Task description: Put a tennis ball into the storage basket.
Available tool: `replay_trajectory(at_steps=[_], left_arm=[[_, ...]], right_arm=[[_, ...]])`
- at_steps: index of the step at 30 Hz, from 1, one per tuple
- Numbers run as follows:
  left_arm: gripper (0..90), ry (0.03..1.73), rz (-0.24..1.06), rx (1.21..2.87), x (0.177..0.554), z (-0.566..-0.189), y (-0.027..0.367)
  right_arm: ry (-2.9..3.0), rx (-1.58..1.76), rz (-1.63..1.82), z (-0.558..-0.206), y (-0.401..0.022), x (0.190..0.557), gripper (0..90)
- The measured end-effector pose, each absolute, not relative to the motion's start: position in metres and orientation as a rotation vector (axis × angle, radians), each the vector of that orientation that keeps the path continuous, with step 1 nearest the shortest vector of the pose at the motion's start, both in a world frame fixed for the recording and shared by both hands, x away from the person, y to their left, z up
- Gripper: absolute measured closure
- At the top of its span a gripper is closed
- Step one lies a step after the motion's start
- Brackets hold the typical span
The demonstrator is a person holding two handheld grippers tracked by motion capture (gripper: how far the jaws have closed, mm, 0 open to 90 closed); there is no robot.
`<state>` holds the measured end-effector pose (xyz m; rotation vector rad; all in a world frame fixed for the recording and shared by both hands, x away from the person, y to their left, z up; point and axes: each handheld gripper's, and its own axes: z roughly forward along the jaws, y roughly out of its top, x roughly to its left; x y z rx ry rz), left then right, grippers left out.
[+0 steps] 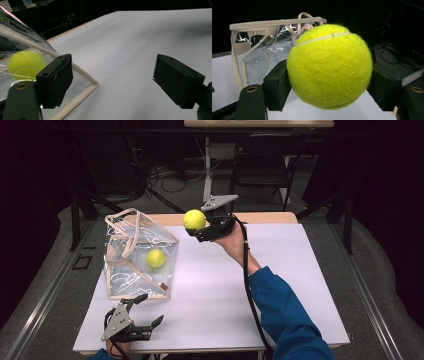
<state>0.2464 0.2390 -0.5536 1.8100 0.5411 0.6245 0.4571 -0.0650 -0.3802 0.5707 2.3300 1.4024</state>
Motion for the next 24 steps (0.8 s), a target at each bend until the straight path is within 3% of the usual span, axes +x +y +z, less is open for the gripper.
replay_trajectory(at_steps=[24], left_arm=[[16.0, 0.543, 0.624, 1.8, 0.246, -0.553, 0.24]], right_arm=[[2.335, 0.546, 1.404, -0.374, -0.053, 0.461, 26.4]])
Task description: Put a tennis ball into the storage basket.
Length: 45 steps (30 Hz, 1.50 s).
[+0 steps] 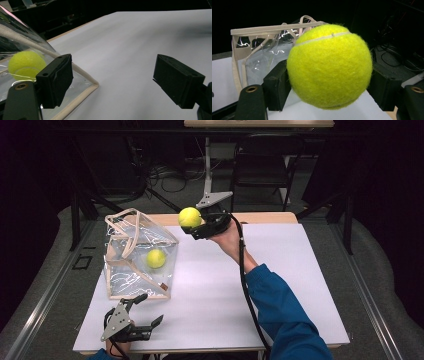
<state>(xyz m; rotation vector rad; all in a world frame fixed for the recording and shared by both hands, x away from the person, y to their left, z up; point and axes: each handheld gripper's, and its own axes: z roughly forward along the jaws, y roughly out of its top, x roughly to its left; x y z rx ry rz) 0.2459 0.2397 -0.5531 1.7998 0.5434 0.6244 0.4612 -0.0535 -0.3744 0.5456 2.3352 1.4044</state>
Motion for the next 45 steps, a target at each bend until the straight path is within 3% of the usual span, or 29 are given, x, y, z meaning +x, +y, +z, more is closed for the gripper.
replay_trajectory(at_steps=[45], left_arm=[[16.0, 0.539, 0.614, 1.794, 0.246, -0.553, 0.241]], right_arm=[[2.347, 0.494, 1.431, -0.367, -0.011, 0.471, 26.4]])
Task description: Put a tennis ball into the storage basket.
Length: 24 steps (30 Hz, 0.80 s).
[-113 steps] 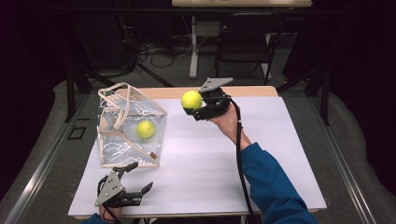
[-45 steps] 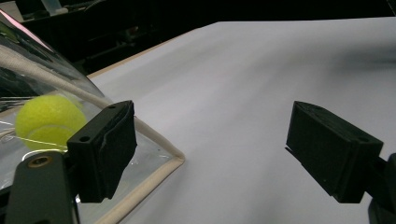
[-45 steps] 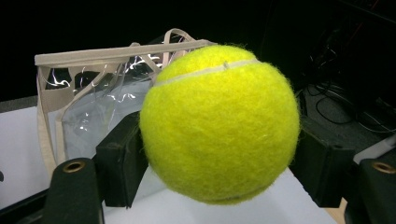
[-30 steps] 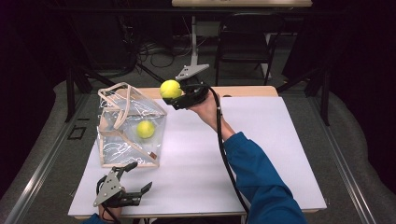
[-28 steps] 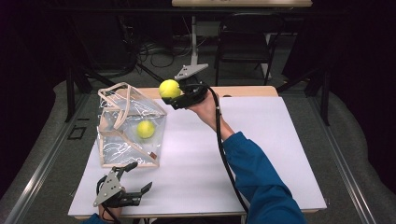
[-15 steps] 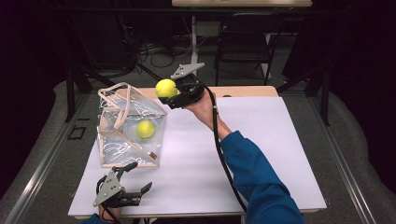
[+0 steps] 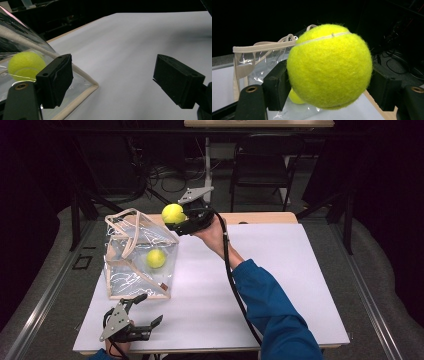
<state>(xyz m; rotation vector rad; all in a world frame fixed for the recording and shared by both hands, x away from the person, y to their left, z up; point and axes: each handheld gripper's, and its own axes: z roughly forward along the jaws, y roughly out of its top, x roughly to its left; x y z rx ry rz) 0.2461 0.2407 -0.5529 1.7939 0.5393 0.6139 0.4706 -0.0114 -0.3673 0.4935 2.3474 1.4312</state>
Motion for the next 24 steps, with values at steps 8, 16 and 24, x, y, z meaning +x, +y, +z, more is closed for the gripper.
replay_trajectory(at_steps=[8, 16, 24], left_arm=[[16.0, 0.541, 0.616, 1.791, 0.246, -0.553, 0.241], [16.0, 0.545, 0.617, 1.79, 0.246, -0.553, 0.241], [16.0, 0.543, 0.615, 1.788, 0.246, -0.553, 0.241]], right_arm=[[2.356, 0.482, 1.421, -0.363, -0.006, 0.471, 26.4], [2.349, 0.473, 1.425, -0.36, -0.002, 0.471, 26.4], [2.347, 0.462, 1.424, -0.358, 0.002, 0.469, 26.4]])
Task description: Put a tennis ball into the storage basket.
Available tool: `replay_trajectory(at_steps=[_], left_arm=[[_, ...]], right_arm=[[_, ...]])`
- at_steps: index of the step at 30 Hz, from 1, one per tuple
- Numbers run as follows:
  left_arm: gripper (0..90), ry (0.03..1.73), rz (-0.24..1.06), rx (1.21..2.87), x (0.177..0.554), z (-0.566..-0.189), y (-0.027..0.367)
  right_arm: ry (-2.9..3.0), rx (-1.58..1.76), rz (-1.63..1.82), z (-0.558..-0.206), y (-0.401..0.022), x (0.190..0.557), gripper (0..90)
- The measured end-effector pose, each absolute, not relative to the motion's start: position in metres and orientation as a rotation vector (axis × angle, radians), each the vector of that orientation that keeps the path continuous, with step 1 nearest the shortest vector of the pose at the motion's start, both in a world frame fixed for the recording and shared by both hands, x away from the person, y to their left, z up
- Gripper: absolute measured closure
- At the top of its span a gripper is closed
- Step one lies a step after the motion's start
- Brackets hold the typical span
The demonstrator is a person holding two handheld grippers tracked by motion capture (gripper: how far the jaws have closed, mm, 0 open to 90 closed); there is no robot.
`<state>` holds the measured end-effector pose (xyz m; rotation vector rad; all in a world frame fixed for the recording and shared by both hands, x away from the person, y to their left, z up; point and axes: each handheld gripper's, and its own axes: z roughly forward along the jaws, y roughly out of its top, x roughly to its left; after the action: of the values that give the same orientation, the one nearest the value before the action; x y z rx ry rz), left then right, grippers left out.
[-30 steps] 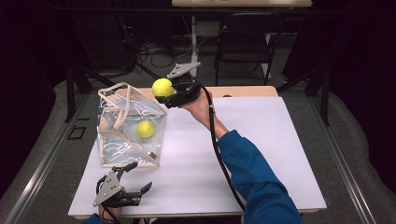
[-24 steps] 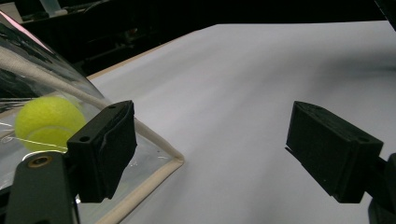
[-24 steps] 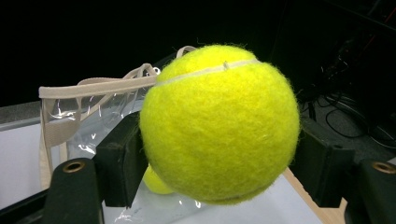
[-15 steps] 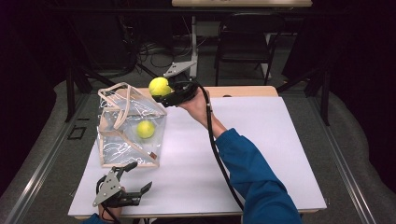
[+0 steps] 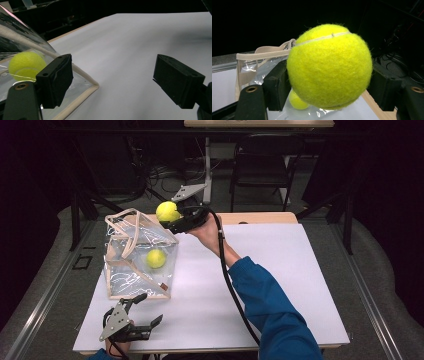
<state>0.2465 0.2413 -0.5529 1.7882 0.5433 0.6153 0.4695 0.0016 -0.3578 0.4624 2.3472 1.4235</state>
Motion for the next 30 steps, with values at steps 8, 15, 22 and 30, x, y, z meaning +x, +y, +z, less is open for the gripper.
replay_trajectory(at_steps=[8, 15, 22, 30], left_arm=[[16.0, 0.542, 0.622, 1.79, 0.246, -0.553, 0.241], [16.0, 0.536, 0.621, 1.791, 0.246, -0.552, 0.24], [16.0, 0.539, 0.618, 1.787, 0.247, -0.553, 0.241], [16.0, 0.536, 0.622, 1.789, 0.247, -0.552, 0.241]], right_arm=[[2.346, 0.457, 1.435, -0.356, 0.006, 0.47, 26.4], [2.358, 0.44, 1.417, -0.354, 0.016, 0.469, 26.5], [2.356, 0.437, 1.421, -0.352, 0.021, 0.47, 26.5], [2.354, 0.443, 1.423, -0.351, 0.029, 0.474, 26.5]])
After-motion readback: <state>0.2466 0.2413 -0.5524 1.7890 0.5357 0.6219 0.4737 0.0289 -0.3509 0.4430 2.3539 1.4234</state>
